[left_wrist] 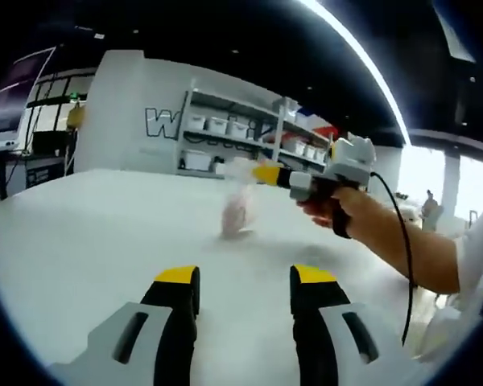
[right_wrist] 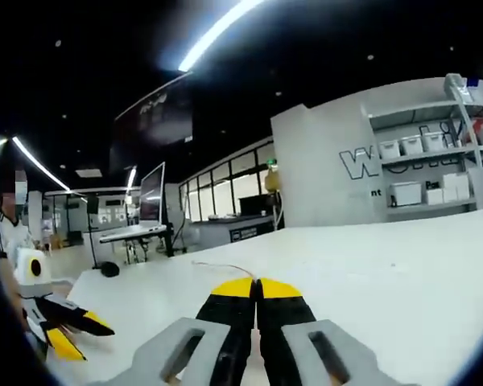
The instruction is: Open the resealable bag by pulling the two sides of the seal apart until the entire bag opening is separated and visibly accessible.
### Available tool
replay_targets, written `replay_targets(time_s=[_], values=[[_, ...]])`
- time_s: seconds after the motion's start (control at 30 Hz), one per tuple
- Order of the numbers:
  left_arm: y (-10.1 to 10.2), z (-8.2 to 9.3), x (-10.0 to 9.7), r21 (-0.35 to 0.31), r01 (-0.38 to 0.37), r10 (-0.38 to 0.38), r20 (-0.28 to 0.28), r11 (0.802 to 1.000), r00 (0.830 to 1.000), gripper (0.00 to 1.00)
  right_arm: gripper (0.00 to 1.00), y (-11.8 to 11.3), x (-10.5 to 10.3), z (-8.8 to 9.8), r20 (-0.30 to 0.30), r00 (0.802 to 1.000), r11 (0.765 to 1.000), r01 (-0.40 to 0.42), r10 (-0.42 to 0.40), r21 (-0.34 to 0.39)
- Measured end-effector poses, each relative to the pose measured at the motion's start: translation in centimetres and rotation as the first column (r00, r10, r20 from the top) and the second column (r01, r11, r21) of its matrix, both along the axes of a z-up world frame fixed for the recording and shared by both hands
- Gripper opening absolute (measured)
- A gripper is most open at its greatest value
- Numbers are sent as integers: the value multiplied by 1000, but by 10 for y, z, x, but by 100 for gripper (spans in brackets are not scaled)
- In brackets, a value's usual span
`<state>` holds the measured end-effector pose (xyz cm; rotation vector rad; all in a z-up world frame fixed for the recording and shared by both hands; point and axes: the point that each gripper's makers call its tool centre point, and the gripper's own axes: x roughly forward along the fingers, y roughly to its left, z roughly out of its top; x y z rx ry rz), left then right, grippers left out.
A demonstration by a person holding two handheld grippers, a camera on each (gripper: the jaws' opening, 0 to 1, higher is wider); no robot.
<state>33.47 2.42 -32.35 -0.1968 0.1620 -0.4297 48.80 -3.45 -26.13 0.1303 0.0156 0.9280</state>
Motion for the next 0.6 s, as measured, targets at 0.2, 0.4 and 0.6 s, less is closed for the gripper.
replay_targets(time_s=[0.2, 0.4, 0.6], values=[[-13, 15, -10, -111, 44, -42, 14, 993, 999, 41, 0, 0, -15, -2, -2, 1000, 1000, -1, 1, -17], [-17, 18, -13, -146, 55, -53, 16, 988, 998, 41, 0, 2, -29, -4, 9, 1000, 999, -14, 14, -35], [-16, 15, -13, -149, 50, -50, 2, 988, 999, 40, 0, 4, -30, -6, 3, 1000, 999, -21, 22, -33]])
